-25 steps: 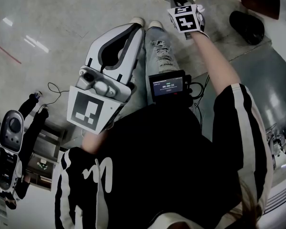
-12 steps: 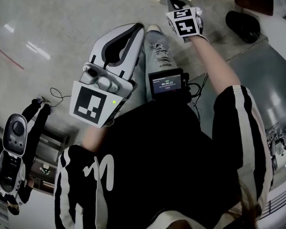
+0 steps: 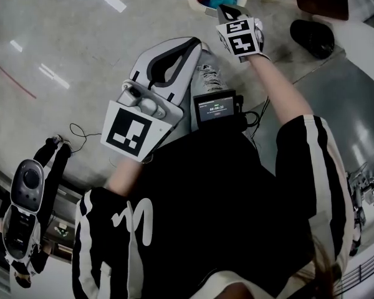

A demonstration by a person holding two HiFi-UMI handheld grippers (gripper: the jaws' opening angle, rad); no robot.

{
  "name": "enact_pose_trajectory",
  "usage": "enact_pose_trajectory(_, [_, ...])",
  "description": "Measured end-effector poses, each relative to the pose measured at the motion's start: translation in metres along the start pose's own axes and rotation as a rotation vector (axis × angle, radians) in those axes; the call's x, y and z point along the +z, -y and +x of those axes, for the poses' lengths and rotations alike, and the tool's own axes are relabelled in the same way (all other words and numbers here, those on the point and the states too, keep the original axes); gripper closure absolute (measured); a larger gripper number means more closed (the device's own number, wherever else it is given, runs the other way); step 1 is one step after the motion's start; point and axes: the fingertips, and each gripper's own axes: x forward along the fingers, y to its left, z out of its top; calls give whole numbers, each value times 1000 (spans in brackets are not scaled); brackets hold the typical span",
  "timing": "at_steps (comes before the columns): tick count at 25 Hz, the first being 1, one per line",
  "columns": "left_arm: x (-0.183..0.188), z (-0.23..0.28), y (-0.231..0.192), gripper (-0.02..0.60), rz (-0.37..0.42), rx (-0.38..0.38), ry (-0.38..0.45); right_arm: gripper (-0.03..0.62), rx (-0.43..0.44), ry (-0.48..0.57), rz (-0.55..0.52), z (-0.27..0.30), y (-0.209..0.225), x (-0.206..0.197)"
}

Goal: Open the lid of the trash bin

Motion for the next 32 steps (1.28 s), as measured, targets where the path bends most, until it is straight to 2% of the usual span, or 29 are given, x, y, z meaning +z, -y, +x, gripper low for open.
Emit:
enact_pose_trajectory(5, [9,-1,6,574,16,-13,-4,591,-3,17,6,-15,-1,9])
enact_pose_trajectory(15, [23,-8,20,574,59,-39,2,591,0,58,-59,-42,-14,22])
enact_pose_trajectory(27, [43,-21,48,574,113,-43,25,591,-9,125,-64,-93,-17,36])
enact_pose_trajectory(32, [53,-22,47,574,127,-41,36,591,-15,145,-50,-103,-15,44])
